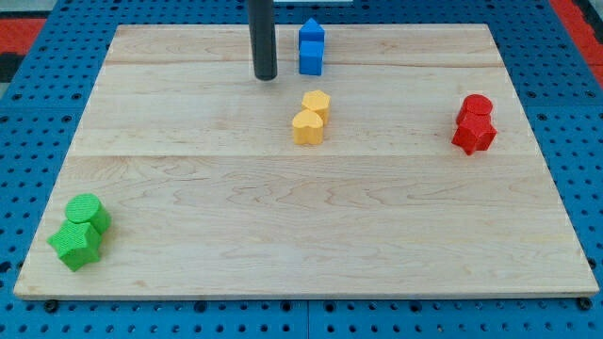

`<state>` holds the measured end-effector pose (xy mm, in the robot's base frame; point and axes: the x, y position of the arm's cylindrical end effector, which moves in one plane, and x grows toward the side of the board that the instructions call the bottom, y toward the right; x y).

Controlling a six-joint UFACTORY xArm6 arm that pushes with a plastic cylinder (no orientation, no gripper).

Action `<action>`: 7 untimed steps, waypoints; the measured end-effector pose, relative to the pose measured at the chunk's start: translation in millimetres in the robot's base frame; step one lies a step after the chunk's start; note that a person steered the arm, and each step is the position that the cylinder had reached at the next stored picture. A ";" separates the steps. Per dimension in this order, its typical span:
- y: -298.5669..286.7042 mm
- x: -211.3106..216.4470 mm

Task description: Move yellow heart a bit right and up

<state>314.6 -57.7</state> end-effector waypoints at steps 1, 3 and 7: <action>-8.1 37.9; 28.7 101.6; 139.5 101.3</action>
<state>415.9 81.8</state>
